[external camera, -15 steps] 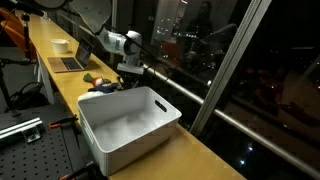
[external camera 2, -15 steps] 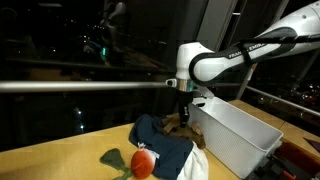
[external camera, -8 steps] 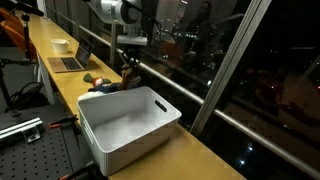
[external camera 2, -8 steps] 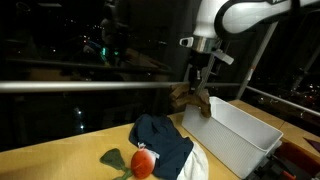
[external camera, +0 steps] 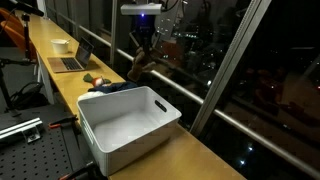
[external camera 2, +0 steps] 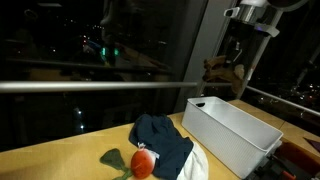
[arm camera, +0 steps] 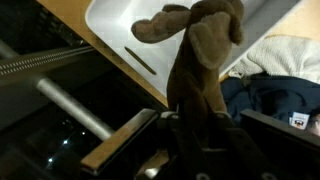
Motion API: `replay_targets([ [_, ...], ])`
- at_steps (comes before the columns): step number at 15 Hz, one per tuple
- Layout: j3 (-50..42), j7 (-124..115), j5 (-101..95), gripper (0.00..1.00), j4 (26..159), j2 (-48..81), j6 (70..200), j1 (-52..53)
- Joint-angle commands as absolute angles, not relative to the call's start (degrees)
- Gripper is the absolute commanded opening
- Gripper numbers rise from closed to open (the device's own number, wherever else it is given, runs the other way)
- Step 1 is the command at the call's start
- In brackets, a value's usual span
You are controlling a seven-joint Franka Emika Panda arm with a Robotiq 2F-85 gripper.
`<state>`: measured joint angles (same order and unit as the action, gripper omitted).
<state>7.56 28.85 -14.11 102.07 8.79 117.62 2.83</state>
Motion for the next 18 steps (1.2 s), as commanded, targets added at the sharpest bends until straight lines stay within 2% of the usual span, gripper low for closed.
replay_targets([
  [1, 4.11, 31.53, -12.14, 0.4, 111.17, 1.79, 119.01, -0.21],
  [2, 3.26, 31.24, -12.85, 0.43, 112.12, 1.59, 119.24, -0.63],
  [4, 2.28, 30.02, -14.28, 0.55, 114.26, -0.28, 119.01, -0.79],
  [10, 6.38, 26.59, -15.73, 0.98, 112.46, 0.74, 116.49, 4.74],
  [18, 14.52, 25.12, -16.96, 1.0, 108.53, 14.21, 121.38, 14.9],
])
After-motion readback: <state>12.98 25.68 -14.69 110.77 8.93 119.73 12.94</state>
